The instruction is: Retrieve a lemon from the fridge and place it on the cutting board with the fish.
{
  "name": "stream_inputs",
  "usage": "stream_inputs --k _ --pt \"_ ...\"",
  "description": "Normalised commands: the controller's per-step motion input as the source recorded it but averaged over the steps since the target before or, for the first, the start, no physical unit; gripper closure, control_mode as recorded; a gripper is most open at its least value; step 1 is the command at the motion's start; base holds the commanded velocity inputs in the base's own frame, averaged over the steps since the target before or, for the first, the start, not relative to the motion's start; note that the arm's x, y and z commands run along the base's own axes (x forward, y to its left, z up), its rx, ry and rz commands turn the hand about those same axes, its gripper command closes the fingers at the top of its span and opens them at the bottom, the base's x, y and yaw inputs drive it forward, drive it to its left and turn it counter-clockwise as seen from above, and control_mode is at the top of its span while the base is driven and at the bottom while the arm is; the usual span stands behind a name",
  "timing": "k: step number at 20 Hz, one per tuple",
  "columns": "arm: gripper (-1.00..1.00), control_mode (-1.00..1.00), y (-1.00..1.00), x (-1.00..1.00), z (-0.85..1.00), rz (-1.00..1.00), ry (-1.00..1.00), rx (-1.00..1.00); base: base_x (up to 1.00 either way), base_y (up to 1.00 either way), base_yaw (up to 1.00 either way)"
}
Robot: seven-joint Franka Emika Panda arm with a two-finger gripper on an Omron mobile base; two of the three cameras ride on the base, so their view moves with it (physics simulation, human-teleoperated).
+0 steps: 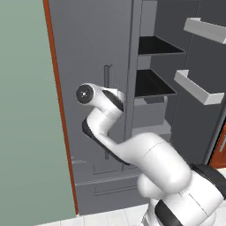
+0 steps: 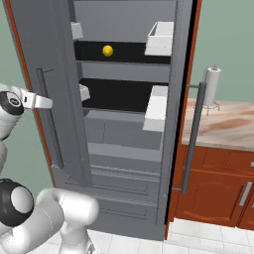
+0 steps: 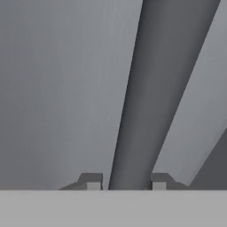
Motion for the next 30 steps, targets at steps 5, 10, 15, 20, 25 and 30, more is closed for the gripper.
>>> stream_inputs --k 5,10,15,20,25,30 --pt "-1.00 -1.00 0.31 -0.08 0.00 -0.15 0.00 -0.02 0.00 0.00 0.00" --pt "-1.00 -1.00 0.00 -0.02 0.00 -0.06 0.00 0.00 0.00 0.00 0.00" --pt "-1.00 -1.00 0.02 -0.21 0.00 -0.03 0.00 0.00 0.00 0.00 0.00" --pt "-1.00 -1.00 0.02 -0.72 0.02 0.00 -0.02 -0.02 0.00 0.00 0.00" --pt "-1.00 -1.00 -0.38 -0.95 0.18 0.00 -0.02 0.01 0.00 0.00 0.00" --pt "-1.00 -1.00 -0.92 -0.99 0.32 -0.01 -0.08 0.23 0.00 0.00 0.00"
